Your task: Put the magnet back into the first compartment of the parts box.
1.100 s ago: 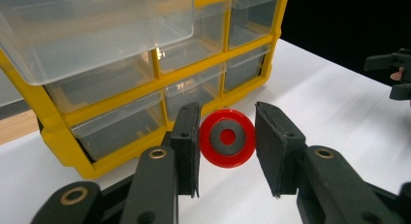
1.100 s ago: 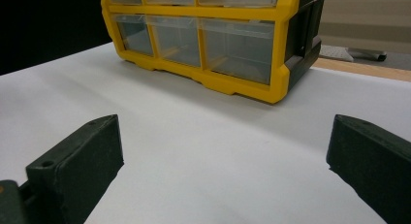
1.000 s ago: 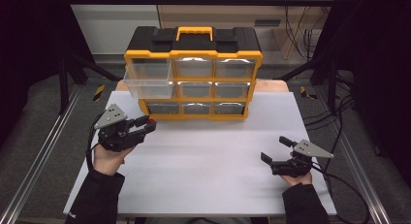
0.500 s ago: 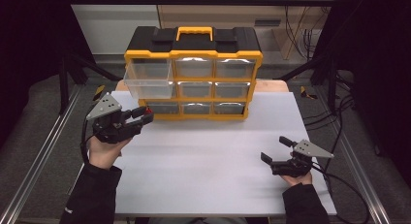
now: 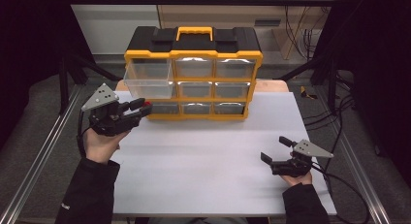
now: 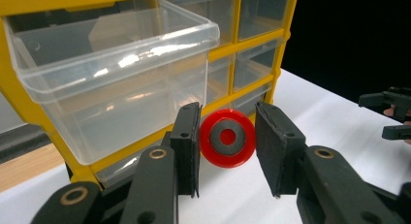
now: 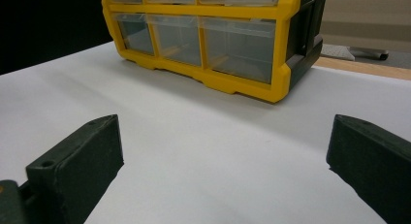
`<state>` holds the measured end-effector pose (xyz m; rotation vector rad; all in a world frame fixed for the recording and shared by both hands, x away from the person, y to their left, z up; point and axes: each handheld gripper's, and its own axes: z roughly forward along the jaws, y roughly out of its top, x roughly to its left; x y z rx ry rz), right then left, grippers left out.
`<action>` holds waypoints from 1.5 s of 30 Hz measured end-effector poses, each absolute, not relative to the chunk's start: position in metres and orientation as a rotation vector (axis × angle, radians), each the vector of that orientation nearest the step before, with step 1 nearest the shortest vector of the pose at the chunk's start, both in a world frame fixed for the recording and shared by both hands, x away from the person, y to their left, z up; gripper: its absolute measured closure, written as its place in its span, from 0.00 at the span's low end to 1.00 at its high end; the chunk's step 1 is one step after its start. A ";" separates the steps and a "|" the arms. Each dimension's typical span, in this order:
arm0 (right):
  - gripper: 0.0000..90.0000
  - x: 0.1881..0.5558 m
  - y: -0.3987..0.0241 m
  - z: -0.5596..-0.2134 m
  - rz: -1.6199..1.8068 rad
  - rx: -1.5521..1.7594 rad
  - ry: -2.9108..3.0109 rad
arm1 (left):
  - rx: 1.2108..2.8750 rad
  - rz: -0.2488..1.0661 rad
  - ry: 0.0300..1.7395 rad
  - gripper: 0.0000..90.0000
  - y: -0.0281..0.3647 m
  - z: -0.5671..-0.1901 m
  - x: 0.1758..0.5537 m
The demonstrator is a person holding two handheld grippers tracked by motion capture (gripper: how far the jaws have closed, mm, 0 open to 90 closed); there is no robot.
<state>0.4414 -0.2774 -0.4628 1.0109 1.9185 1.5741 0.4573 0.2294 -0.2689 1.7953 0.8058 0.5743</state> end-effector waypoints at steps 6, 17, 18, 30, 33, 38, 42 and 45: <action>0.00 0.442 -0.277 -0.463 1.573 1.014 1.921 | 1.784 0.581 0.810 0.69 0.232 -0.262 0.459; 0.00 0.442 -0.277 -0.463 1.577 1.010 1.921 | 1.773 0.594 0.810 0.69 0.231 -0.248 0.462; 0.00 0.442 -0.278 -0.463 1.578 1.010 1.920 | 1.772 0.596 0.810 0.69 0.231 -0.247 0.463; 0.00 0.441 -0.277 -0.463 1.577 1.012 1.917 | 1.759 0.618 0.815 0.69 0.231 -0.233 0.468; 0.00 0.441 -0.277 -0.463 1.577 1.009 1.916 | 1.755 0.621 0.815 0.69 0.230 -0.230 0.470; 0.00 0.441 -0.277 -0.463 1.579 1.014 1.918 | 1.746 0.616 0.815 0.69 0.229 -0.226 0.473; 0.00 0.441 -0.277 -0.463 1.576 1.010 1.916 | 1.753 0.623 0.826 0.69 0.228 -0.224 0.478; 0.00 0.441 -0.277 -0.463 1.577 1.011 1.917 | 1.758 0.633 0.840 0.69 0.227 -0.222 0.482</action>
